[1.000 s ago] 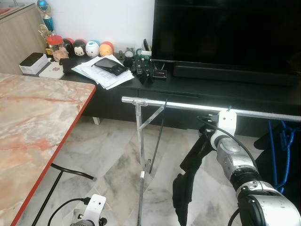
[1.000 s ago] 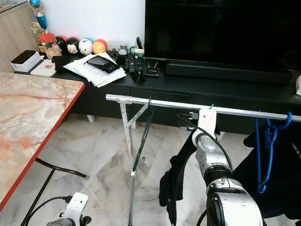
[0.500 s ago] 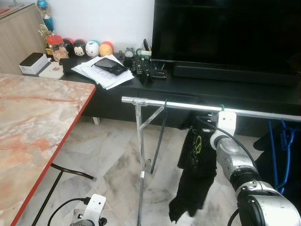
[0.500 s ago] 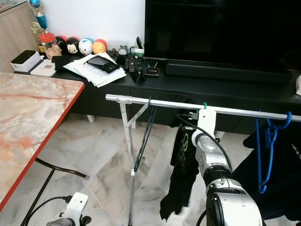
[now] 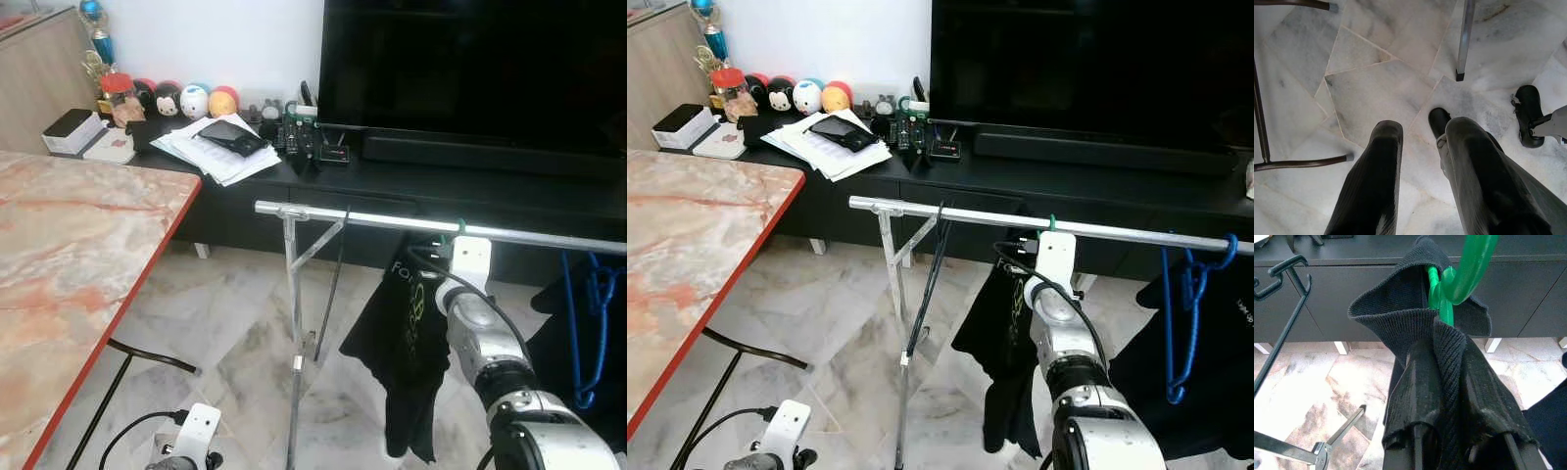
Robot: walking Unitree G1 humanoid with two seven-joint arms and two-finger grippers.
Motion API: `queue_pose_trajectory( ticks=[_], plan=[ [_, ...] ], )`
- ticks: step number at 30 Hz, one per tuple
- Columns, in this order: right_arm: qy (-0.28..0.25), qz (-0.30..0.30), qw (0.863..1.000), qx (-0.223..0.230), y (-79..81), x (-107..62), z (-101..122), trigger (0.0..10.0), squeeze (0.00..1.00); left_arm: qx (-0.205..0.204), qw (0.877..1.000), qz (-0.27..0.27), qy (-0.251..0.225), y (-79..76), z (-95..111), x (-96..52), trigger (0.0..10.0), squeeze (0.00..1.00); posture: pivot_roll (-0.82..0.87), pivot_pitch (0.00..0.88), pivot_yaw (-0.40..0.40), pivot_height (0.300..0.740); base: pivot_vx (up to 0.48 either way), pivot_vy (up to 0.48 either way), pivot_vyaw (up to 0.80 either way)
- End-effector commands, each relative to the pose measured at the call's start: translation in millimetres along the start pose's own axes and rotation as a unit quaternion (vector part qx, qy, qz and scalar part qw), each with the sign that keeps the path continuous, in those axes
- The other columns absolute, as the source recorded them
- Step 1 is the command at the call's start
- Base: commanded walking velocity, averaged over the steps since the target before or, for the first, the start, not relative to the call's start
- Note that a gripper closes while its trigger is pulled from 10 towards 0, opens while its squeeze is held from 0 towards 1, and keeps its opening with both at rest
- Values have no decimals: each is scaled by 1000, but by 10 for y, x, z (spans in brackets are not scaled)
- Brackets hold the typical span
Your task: Hang hanger
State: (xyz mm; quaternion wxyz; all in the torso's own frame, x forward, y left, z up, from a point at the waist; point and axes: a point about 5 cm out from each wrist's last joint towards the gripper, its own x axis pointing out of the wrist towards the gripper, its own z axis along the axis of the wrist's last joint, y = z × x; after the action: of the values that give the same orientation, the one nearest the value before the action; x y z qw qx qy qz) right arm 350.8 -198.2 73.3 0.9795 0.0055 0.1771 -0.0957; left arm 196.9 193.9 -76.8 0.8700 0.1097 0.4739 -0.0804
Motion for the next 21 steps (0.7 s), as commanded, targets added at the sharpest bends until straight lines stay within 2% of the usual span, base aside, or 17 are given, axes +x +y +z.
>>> queue_pose_trajectory(
  ticks=[1,7,8,9,10,14,17,21],
  plan=[
    [-26,-1,1000,-8,9,-25,27,0,0,2,1000,0,5,18,-26,-6,10000,0,-75,0,-20,740,0,0,0],
    [-74,-9,997,-7,16,-68,111,0,0,3,1000,1,5,19,-29,-6,10000,0,-77,0,-21,740,0,0,0],
    [-78,-12,997,-4,9,-83,101,4980,0,3,1000,0,5,19,-29,-6,10000,0,-77,0,-21,740,0,0,0],
    [-85,-16,996,-1,0,-112,77,9137,0,4,1000,-1,6,19,-29,-6,10000,0,-78,0,-21,740,0,0,0],
    [-93,-12,996,-3,4,-149,43,10000,0,5,1000,-1,6,19,-29,-6,10000,0,-80,0,-21,740,0,0,0],
    [-106,-4,994,-8,17,-214,-18,10000,0,6,1000,-2,6,20,-26,-6,10000,0,-83,0,-21,740,0,0,0],
    [-126,9,992,-29,45,-285,-56,10000,0,8,1000,-3,6,22,-23,-6,10000,0,-86,0,-21,740,0,0,0],
    [-142,23,989,-22,93,-374,-112,10000,0,9,1000,-3,6,23,-18,-6,10000,0,-89,0,-22,740,0,0,0]
  ],
)
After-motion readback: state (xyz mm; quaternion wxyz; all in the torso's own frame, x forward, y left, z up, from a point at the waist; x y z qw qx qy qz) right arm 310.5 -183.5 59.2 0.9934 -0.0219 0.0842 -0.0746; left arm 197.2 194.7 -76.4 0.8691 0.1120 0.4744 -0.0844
